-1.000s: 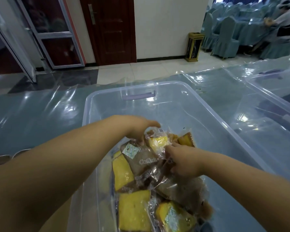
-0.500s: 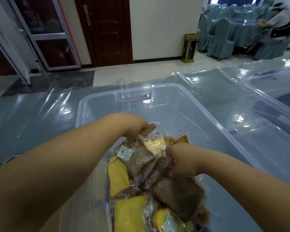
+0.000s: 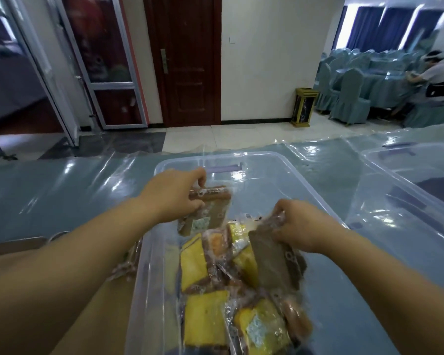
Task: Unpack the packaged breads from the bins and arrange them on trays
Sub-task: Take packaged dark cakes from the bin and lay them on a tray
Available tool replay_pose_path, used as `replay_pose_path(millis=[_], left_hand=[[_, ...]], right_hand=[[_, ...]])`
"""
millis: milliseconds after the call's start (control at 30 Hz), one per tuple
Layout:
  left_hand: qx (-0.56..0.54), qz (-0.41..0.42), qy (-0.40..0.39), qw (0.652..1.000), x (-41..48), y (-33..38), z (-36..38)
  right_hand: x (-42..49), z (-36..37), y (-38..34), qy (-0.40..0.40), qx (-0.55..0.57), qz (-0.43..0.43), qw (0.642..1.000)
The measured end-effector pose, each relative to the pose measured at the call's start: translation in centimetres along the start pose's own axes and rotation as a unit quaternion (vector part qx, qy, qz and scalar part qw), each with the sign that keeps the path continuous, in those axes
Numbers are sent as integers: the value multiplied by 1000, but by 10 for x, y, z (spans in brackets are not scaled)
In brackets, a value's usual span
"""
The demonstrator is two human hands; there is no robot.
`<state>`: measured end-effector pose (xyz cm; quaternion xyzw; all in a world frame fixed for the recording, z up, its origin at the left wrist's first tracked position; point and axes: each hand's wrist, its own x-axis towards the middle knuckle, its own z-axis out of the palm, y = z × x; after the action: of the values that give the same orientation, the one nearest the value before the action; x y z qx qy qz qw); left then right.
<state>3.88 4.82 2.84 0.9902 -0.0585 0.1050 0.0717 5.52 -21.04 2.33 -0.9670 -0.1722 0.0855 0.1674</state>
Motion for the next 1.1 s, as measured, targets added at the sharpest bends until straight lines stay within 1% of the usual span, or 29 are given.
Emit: replay_pose_path(millis=[100,200,300,367,533,667,767,833,967,1100], left_hand=[[-64,-27,71,995,-25,9,-10],[-142,-42,146,978,-51,15,-21],[-197,-51,211,956,-77,15,-35],[-222,-54,242,943,-94,11,-46],[-264,-66,323,906,-142,-21,-70],[-300,-95,354,881,-185,-68,-84],[-293,-110,356,881,-219,-108,-91],[-285,-125,342,886,-244,-137,-90],[-282,-183,309,890,-285,-193,-72],[-302,-233,258,887,-308,-232,-40]], right_hand=[[-13,-8,-3,68,20,-16,997],[-28,-14,-10,148,76,-42,985],[-43,-18,-26,220,153,-71,961],[-52,-19,-41,262,185,-85,943],[-72,-19,-99,351,211,-159,898],[-87,-10,-160,392,236,-193,868],[-95,8,-211,393,268,-205,856],[-98,25,-244,370,287,-209,859],[-94,69,-298,272,289,-191,898],[-82,120,-325,144,268,-128,944]])
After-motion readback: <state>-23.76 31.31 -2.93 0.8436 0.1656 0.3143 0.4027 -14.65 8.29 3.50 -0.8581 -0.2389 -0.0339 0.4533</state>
